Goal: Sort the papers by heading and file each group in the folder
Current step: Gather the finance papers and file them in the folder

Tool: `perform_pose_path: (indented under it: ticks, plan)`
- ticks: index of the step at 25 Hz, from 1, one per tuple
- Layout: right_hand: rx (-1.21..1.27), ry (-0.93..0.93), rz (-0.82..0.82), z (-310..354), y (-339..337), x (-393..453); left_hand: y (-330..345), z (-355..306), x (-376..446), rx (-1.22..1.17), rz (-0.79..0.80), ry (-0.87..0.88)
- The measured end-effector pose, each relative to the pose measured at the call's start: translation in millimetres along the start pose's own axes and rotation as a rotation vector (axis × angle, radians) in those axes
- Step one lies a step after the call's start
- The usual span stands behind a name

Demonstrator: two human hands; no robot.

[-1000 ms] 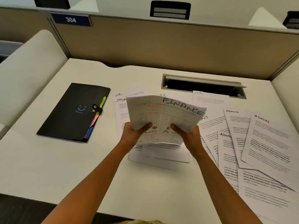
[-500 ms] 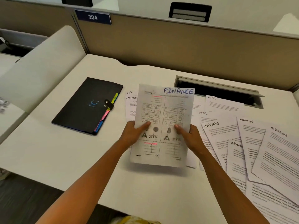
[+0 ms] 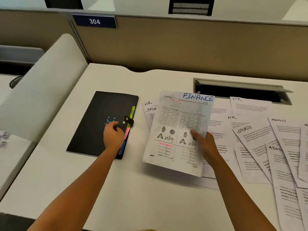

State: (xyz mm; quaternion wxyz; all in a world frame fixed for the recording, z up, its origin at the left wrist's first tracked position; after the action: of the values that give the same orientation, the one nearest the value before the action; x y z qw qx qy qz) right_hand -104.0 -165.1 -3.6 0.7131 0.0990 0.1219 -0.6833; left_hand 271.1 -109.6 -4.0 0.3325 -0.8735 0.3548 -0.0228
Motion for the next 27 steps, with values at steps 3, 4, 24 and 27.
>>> perform_pose_path:
  ticks: [3, 4, 24, 27]
  plan:
    - [0.018, 0.037, -0.034, -13, 22, -1, 3, 7, 31, 0.165, 0.038, 0.091]
    - [0.018, 0.044, -0.040, -17, 28, -2, 7, 8, 37, 0.234, 0.058, 0.136]
    - [-0.036, 0.123, -0.034, -32, 34, 9, 24, -12, 36, 0.868, 0.288, 0.374]
    - [-0.037, 0.124, -0.003, -31, 36, 13, -9, -26, 43, 0.570, 0.290, 0.354]
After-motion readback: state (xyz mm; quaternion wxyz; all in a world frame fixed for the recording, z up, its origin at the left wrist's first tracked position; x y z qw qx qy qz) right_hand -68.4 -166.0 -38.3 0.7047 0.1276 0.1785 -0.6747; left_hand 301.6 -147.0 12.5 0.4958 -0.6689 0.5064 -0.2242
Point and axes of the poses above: each hand's wrist, its own x-axis towards the middle knuckle, its own y-axis out of the palm, z = x × y, the point moved 7 cm from there along x, towards the middle knuckle, and after that the axes turned 5 degrees about -y, right-handed, at the moved point
